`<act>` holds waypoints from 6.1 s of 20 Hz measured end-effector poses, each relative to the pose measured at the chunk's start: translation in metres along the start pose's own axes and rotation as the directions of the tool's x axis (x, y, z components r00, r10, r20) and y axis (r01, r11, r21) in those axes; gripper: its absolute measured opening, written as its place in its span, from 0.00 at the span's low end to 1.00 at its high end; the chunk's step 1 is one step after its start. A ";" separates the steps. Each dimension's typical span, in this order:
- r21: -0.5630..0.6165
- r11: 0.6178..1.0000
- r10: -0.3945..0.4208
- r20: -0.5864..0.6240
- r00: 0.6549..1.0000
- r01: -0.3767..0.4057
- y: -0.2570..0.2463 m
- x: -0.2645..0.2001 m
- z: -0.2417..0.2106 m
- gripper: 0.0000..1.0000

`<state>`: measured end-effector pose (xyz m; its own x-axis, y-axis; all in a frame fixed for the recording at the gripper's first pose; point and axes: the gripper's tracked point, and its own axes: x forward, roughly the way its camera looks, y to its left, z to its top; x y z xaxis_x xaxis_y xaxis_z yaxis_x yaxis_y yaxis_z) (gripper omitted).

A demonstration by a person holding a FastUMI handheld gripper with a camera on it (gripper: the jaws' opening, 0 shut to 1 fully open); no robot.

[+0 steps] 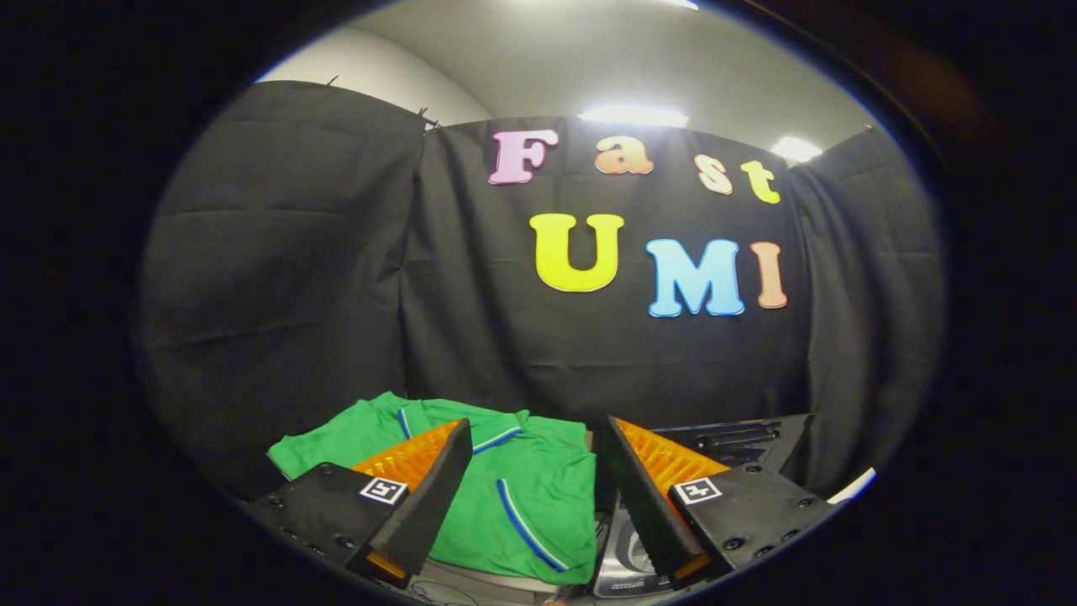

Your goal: Put the clothes into the washing machine and then close the washing machine lid.

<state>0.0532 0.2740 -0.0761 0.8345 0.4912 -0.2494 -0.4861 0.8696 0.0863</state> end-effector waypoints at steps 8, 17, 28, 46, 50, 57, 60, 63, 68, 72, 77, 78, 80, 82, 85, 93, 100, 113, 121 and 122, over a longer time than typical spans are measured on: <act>-0.050 0.989 0.134 -0.127 0.983 -0.141 0.086 0.037 -0.020 0.99; -0.104 0.977 0.149 -0.288 0.946 -0.186 0.134 0.067 -0.067 0.99; -0.066 0.992 0.067 -0.466 0.882 -0.110 0.133 0.100 -0.122 0.99; 0.205 0.960 0.267 -0.447 0.854 -0.193 0.141 0.094 -0.110 0.02; 0.166 0.961 0.269 -0.382 0.884 -0.220 0.138 0.085 -0.080 0.02; 0.112 0.965 0.258 -0.265 0.929 -0.236 0.120 0.076 -0.023 0.02; 0.079 0.972 0.235 -0.216 0.948 -0.223 0.098 0.071 0.002 0.01; 0.079 0.976 0.216 -0.183 0.959 -0.205 0.078 0.065 0.015 0.01; 0.077 0.985 0.161 -0.136 0.978 -0.152 0.033 0.056 0.032 0.02; 0.081 0.993 0.091 -0.111 0.990 -0.082 -0.012 0.050 0.040 0.02; 0.071 0.997 -0.007 -0.105 0.995 0.014 -0.069 0.042 0.035 0.02; 0.073 0.997 -0.024 -0.105 0.994 0.032 -0.080 0.040 0.033 0.02; 0.077 0.995 -0.062 -0.105 0.993 0.070 -0.104 0.036 0.031 0.02; 0.087 0.991 -0.095 -0.105 0.990 0.104 -0.127 0.031 0.027 0.02; 0.092 0.982 -0.154 -0.109 0.982 0.164 -0.163 0.027 0.019 0.02; 0.105 0.949 -0.281 -0.138 0.950 0.296 -0.255 0.016 -0.015 0.02; 0.128 0.935 -0.299 -0.211 0.930 0.330 -0.303 0.026 -0.083 0.02; 0.201 0.919 -0.233 -0.413 0.880 0.338 -0.334 0.051 -0.235 0.02; 0.189 0.922 -0.195 -0.526 0.828 0.337 -0.329 0.065 -0.297 0.03; 0.195 0.918 -0.193 -0.540 0.819 0.345 -0.329 0.066 -0.304 0.03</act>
<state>0.1892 0.0050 -0.4145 0.6373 0.2084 -0.7419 -0.1081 0.9774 0.1817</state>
